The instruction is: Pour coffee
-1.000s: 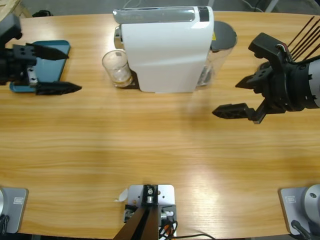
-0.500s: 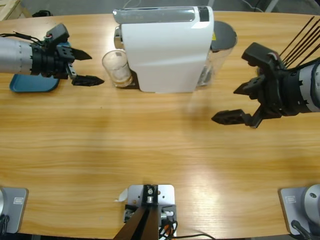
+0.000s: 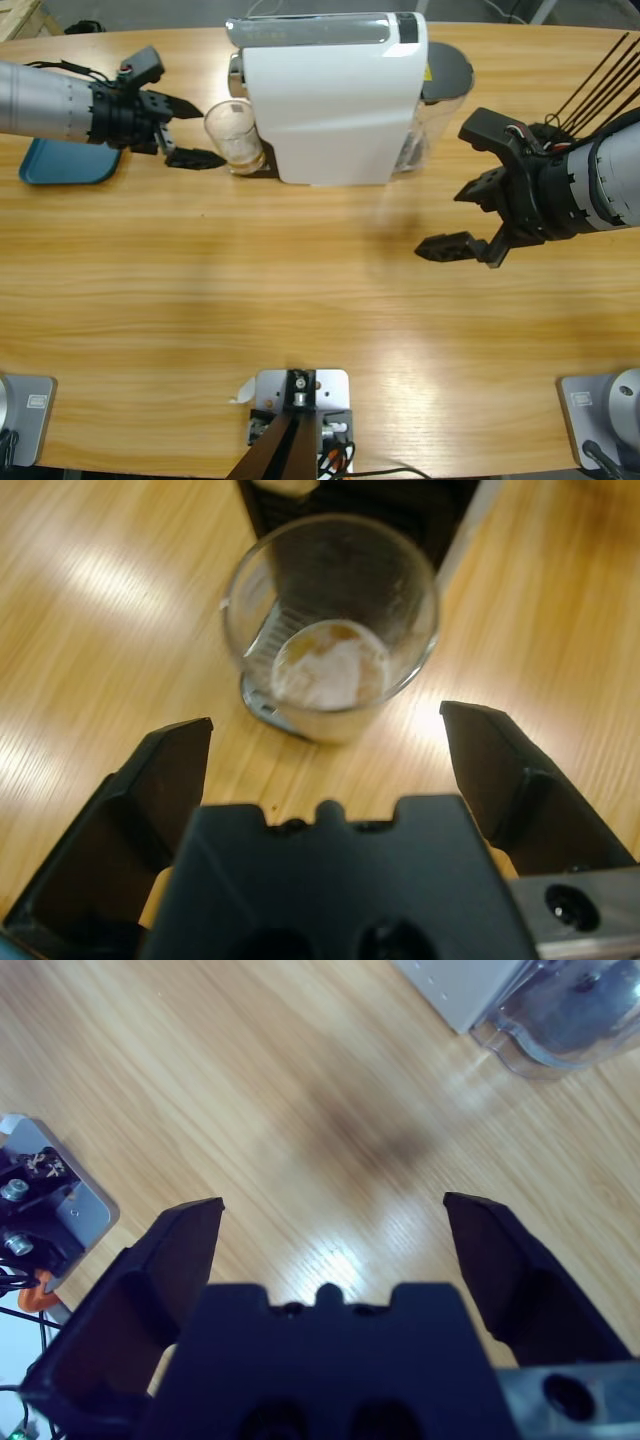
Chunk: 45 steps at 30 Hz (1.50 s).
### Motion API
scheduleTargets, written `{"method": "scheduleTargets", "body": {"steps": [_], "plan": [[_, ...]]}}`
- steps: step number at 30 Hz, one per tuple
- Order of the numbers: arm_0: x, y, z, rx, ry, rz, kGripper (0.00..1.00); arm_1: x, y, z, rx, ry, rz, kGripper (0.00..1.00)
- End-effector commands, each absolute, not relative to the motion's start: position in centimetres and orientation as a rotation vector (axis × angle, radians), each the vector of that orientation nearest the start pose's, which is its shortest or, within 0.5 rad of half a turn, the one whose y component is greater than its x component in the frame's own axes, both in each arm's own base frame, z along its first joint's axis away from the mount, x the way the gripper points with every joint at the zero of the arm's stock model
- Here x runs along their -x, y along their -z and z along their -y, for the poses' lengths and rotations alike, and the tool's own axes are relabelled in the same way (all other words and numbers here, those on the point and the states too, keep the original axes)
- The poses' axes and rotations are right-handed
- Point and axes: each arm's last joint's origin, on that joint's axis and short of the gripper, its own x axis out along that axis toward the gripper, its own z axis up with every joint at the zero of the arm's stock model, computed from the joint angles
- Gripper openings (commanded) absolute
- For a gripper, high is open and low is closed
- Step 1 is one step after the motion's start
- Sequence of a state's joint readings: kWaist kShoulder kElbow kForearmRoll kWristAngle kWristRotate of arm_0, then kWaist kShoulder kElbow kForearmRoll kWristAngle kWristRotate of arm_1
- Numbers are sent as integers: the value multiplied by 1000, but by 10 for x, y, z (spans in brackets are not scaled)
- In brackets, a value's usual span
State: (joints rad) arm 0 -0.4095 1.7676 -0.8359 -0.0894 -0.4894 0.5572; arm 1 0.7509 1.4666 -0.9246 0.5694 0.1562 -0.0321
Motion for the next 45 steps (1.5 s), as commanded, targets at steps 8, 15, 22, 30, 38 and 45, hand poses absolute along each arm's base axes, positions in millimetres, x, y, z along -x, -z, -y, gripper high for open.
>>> {"method": "scheduleTargets", "body": {"steps": [8,15,22,30,38,45], "plan": [[-308,-199,178,-472,1103,-625,1000,-162,-265,-167,386,-868,-1163,1000],[-310,-198,181,-471,1104,-626,1000,-165,-263,-172,388,-881,-1165,1000],[-316,-197,187,-474,1083,-636,775,-166,-263,-173,383,-891,-1164,1000],[-317,-196,187,-442,1061,-663,392,-167,-263,-174,381,-894,-1161,982],[-314,-195,187,-413,1077,-679,0,-167,-264,-174,380,-893,-1158,982],[-307,-201,182,-432,1044,-680,0,-167,-265,-173,380,-893,-1153,982]]}}
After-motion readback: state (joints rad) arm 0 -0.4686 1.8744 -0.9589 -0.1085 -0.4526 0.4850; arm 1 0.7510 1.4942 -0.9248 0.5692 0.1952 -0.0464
